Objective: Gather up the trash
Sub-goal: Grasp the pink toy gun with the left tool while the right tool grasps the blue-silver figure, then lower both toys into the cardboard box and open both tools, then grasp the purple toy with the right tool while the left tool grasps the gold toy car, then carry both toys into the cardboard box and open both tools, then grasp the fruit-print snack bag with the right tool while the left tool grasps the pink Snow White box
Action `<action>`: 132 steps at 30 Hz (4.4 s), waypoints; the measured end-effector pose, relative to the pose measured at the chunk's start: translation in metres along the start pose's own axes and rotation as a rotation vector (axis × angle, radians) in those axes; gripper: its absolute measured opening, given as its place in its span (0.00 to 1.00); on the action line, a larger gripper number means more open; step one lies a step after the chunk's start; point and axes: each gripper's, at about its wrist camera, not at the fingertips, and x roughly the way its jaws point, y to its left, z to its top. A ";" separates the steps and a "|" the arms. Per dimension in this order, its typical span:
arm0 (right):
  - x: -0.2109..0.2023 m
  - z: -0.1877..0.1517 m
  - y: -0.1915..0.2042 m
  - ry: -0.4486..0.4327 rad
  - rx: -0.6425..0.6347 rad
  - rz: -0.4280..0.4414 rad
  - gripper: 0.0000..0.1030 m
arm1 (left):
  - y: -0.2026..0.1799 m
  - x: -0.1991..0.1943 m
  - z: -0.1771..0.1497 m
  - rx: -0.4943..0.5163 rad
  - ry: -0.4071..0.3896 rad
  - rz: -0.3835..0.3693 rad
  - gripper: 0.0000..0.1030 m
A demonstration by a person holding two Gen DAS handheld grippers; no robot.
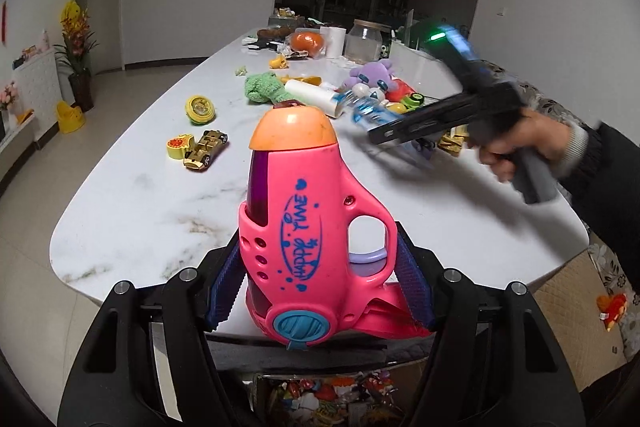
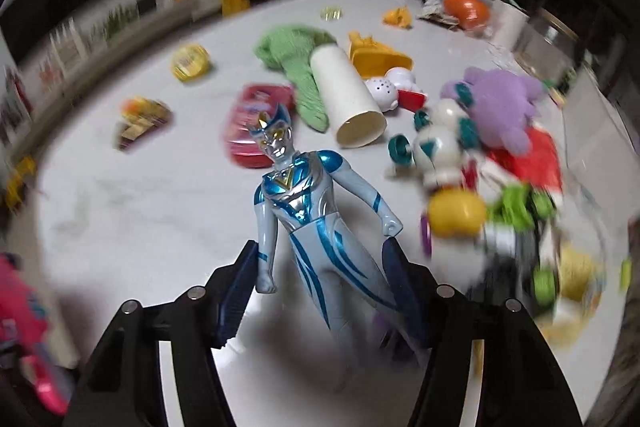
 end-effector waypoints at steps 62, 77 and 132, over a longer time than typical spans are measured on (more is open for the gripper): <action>-0.023 -0.084 -0.010 -0.108 0.332 -0.073 0.27 | 0.104 0.115 0.070 -0.048 0.141 0.236 0.85; -0.051 -0.118 -0.002 -0.144 0.369 -0.050 0.27 | 0.047 0.143 0.062 0.004 0.242 0.011 0.28; -0.044 -0.073 -0.215 -0.201 0.575 -0.016 0.92 | -0.017 0.043 0.006 -0.019 0.161 -0.131 0.89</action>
